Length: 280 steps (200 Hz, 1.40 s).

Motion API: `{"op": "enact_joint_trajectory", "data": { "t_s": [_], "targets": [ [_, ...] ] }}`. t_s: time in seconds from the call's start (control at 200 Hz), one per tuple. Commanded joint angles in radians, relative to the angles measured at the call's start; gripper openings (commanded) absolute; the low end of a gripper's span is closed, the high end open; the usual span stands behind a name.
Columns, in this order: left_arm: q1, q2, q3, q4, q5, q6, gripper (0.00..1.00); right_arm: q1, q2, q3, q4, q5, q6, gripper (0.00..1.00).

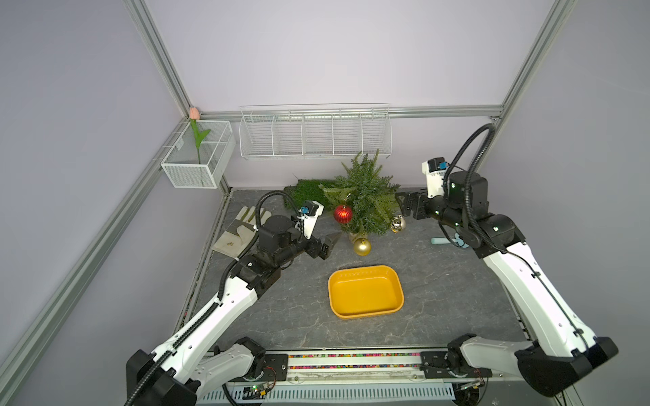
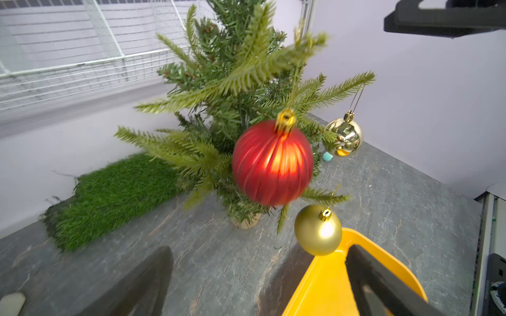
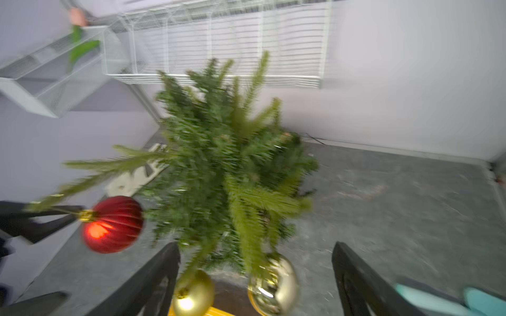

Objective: Decorate the small christmas tree with ornaments
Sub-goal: Reset both arms

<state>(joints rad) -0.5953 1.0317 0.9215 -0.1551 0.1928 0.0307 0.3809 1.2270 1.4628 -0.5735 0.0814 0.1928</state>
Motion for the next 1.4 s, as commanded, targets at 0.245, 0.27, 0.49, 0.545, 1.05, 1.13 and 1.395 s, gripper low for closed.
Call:
{"op": "enact_joint_trajectory", "data": {
  "t_s": [0.245,0.27,0.49,0.545,1.05,1.13,1.395],
  "targets": [
    [0.012,-0.134,-0.245,0.032,-0.518,-0.06,0.99,-0.23,-0.124,-0.504,0.295,0.393,-0.021,0.89],
    [0.014,-0.133,-0.262,0.047,-0.558,-0.058,0.99,-0.242,-0.124,-0.545,0.327,0.392,-0.019,0.89],
    [0.024,-0.066,-0.439,0.373,-0.904,0.053,0.99,-0.27,-0.027,-0.901,0.803,0.363,-0.098,0.89],
    [0.05,-0.029,-0.476,0.459,-0.939,0.069,0.99,-0.27,0.004,-0.958,0.925,0.353,-0.116,0.89],
    [0.447,0.327,-0.654,1.121,-0.644,-0.024,0.99,-0.309,0.288,-1.16,1.593,0.239,-0.228,0.89],
    [0.476,0.416,-0.638,1.179,-0.562,-0.031,0.99,-0.318,0.34,-1.146,1.633,0.248,-0.225,0.89],
    [0.523,0.515,-0.515,1.031,-0.46,-0.05,0.99,-0.333,0.322,-1.113,1.541,0.251,-0.197,0.89]
  ]
}}
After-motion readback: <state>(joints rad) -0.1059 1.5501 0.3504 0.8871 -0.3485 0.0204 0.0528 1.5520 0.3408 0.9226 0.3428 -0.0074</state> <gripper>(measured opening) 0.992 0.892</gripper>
